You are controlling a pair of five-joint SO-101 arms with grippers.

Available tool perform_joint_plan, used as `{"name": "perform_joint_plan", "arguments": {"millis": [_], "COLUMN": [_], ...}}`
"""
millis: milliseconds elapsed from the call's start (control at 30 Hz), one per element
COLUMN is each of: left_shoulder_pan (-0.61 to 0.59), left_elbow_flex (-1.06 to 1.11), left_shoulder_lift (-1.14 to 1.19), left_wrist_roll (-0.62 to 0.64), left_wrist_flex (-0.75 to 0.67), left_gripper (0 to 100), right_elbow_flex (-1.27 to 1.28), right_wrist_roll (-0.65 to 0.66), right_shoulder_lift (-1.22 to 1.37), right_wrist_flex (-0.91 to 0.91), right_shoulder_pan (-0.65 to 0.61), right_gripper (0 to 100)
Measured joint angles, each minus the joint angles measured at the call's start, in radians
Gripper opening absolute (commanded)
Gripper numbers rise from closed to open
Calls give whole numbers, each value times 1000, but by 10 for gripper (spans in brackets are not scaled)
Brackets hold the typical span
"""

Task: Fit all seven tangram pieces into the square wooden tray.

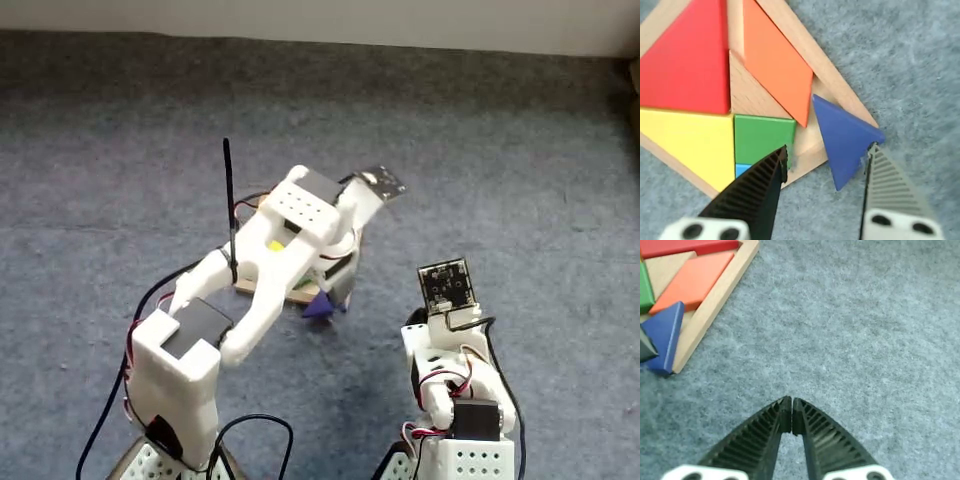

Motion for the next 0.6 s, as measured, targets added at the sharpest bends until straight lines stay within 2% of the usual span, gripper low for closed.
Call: {"name": "perform_joint_plan", "arguments": {"millis": [600], "left_shoulder_pan": [-40], "left_elbow_flex": [-34], "left_shoulder_lift": [83], "left_wrist_roll": [2], "left_wrist_flex": [-133], "left_gripper": [252], "right_elbow_flex": [0], "right_wrist_roll": [0], "right_shoulder_lift": [0], "right_wrist_flex": [0], "right_shoulder_pan": [0], "right_gripper": [19]}}
